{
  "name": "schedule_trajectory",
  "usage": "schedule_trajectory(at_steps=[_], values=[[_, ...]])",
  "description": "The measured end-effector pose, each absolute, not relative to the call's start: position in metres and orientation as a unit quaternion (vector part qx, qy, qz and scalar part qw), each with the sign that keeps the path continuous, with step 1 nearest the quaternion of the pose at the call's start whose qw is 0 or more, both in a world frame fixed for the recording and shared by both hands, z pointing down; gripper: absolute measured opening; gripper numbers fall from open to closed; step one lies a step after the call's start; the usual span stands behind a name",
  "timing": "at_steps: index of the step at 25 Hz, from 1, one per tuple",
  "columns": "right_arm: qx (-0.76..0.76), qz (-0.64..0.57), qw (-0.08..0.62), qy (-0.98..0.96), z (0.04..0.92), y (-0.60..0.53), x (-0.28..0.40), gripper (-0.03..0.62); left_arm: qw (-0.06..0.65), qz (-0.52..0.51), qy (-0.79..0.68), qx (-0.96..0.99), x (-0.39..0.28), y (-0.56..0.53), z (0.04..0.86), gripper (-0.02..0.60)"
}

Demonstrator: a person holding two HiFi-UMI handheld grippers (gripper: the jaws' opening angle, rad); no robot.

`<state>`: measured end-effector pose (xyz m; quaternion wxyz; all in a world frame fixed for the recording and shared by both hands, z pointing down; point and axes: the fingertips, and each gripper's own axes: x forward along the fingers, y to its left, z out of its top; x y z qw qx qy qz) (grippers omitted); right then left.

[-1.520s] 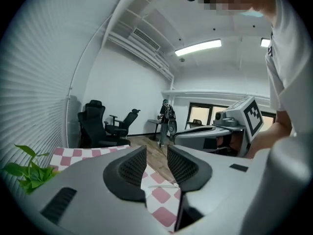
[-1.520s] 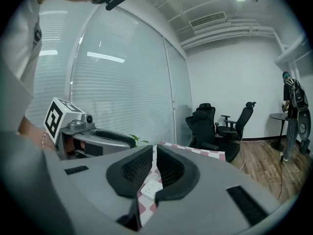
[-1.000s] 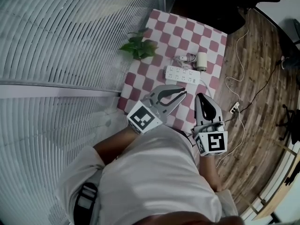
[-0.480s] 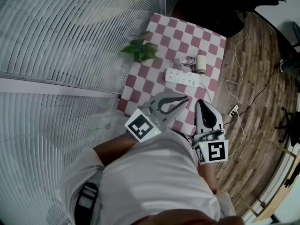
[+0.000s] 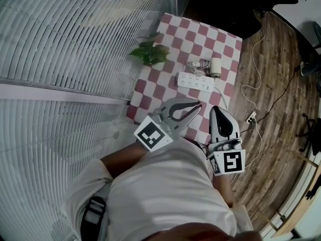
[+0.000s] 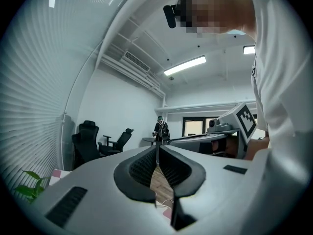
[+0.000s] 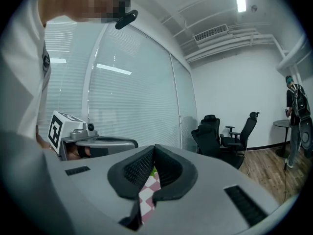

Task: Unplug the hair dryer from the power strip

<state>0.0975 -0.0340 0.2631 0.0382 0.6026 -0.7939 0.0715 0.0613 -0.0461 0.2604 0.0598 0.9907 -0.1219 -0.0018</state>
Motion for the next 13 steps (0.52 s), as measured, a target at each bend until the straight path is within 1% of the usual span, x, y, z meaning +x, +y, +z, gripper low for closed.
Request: schedule_trajectory(at_steps=[13], values=[[0.598, 0.072, 0.044, -0.797, 0.268, -0.039, 0.097, 0.031, 0.064, 0.016, -0.120, 0.991, 0.065, -0.049, 0.273, 0.046]])
